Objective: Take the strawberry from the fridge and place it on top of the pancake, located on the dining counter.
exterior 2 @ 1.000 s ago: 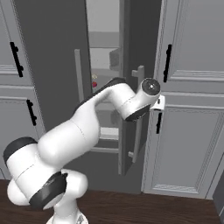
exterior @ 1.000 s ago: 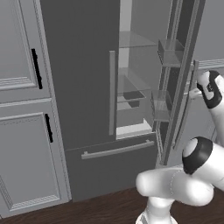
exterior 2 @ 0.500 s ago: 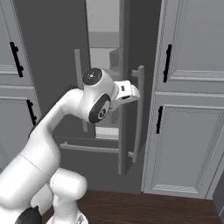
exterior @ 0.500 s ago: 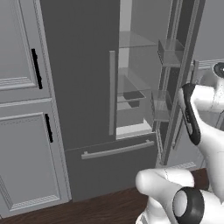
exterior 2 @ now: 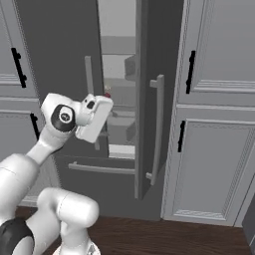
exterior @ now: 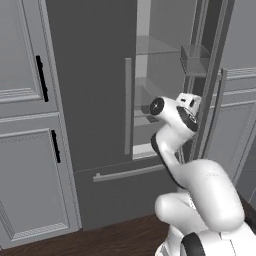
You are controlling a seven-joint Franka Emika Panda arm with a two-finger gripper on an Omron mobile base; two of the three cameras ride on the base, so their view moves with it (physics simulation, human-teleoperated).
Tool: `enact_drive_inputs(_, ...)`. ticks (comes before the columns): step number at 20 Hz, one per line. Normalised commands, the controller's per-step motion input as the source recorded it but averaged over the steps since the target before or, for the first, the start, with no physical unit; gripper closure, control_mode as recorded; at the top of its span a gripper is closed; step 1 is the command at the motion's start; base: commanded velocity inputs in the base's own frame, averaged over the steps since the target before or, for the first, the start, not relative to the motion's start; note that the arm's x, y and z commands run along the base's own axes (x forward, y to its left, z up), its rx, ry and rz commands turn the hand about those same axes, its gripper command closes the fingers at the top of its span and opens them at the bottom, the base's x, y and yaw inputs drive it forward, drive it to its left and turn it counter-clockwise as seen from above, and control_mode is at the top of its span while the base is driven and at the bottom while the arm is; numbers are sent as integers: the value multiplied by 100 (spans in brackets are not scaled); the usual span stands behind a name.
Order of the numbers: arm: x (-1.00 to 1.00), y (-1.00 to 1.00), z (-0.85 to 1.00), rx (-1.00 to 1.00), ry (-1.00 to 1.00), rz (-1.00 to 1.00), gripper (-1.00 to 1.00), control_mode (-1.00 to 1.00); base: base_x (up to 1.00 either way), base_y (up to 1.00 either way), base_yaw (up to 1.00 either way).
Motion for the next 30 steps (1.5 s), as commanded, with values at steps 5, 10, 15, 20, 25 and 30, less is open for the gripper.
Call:
enact_drive_inputs(5, 80, 0, -12, -33, 61, 3, -100, -100, 0, 0, 0)
enact_drive_inputs(10, 91, -26, 0, -31, 66, 5, -100, -100, 0, 0, 0)
enact_drive_inputs(15, 70, -50, -6, -15, 39, 7, -100, -100, 0, 0, 0)
enact_drive_inputs(20, -2, -97, -10, 0, 11, 0, -100, -100, 0, 0, 0)
enact_drive_inputs(25, -22, -100, 0, 0, 11, 0, -100, -100, 0, 0, 0)
enact_drive_inputs(30, -14, -91, -7, 0, 8, 0, -100, -100, 0, 0, 0)
